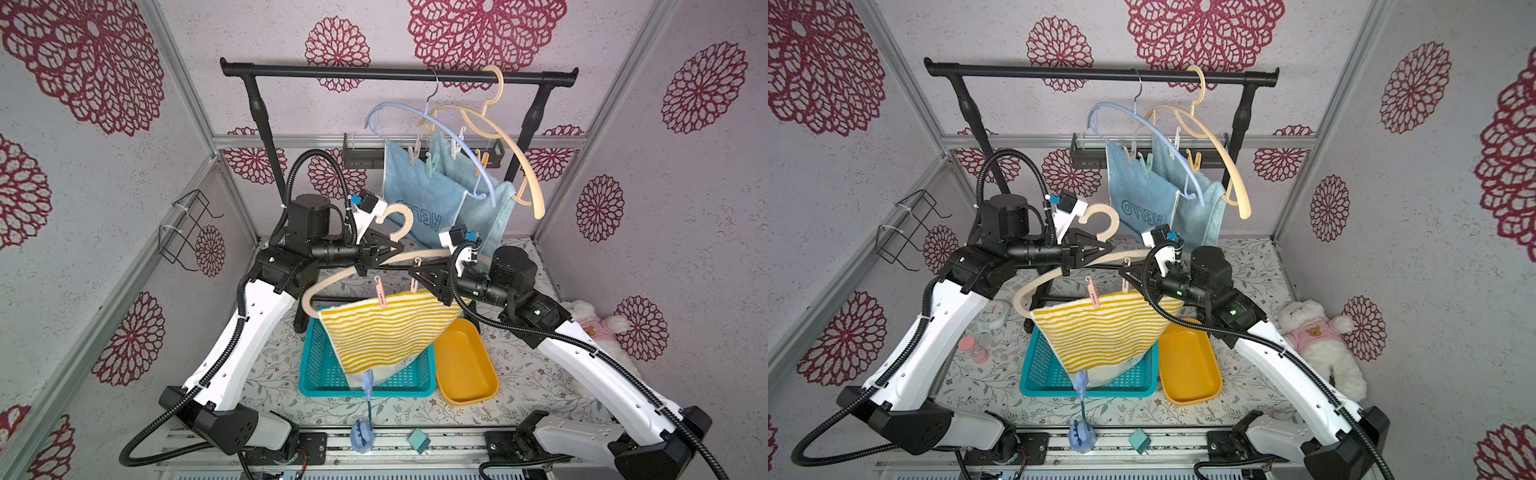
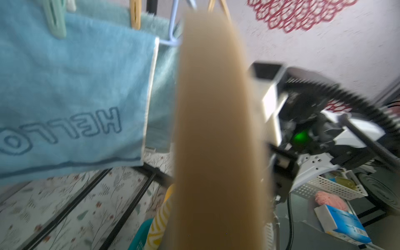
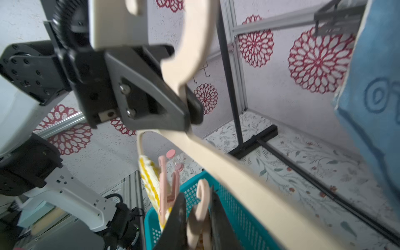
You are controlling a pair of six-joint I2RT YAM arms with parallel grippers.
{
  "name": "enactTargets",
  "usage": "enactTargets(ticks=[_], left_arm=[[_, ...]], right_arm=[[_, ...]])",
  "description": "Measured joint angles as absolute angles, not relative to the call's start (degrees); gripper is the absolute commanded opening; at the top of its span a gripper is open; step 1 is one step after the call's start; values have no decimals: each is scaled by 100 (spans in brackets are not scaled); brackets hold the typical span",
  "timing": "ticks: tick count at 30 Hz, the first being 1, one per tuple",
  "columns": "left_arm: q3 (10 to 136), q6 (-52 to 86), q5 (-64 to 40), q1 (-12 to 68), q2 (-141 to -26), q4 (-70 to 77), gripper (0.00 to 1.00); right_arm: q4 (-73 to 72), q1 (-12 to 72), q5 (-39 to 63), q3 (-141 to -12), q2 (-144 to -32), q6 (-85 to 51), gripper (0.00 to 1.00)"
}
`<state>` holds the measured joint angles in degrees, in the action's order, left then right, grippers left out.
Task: Remove the clothespins securing towels to the hanger
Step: Remove the clothespin from the hanger, then place the clothespin in the storage box.
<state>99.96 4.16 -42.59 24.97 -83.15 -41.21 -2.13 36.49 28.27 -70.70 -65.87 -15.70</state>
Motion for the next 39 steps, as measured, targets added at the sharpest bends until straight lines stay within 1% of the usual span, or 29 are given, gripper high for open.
enactTargets(ticks=[7, 12, 15, 21, 28, 34, 39], left_arm=[[9841, 628, -3701, 2394, -8715, -4807, 0], [9697, 753, -3520, 2394, -8600, -4711, 0], [9566, 847, -3356, 2394, -8449, -4556, 0], [9419, 915, -2886, 2394, -8171, -4139, 0], [9233, 836, -2314, 2394, -7826, -3785, 0], [9083, 797, -2123, 2394, -7636, -3671, 0], [9024, 794, -2156, 2394, -7548, -3632, 0]], right_arm=[[-1041, 3494, 2698, -7255, -6071, -1507, 0], [-1140, 3496, 2655, -7223, -6042, -1498, 0], [-1004, 3496, 2440, -7013, -5986, -1450, 0], [-423, 3496, 1737, -6001, -5553, -1422, 0], [456, 3496, 947, -4984, -4799, -1584, 0], [969, 3496, 266, -3968, -4372, -2047, 0], [1280, 3496, -189, -3013, -4307, -2587, 0]])
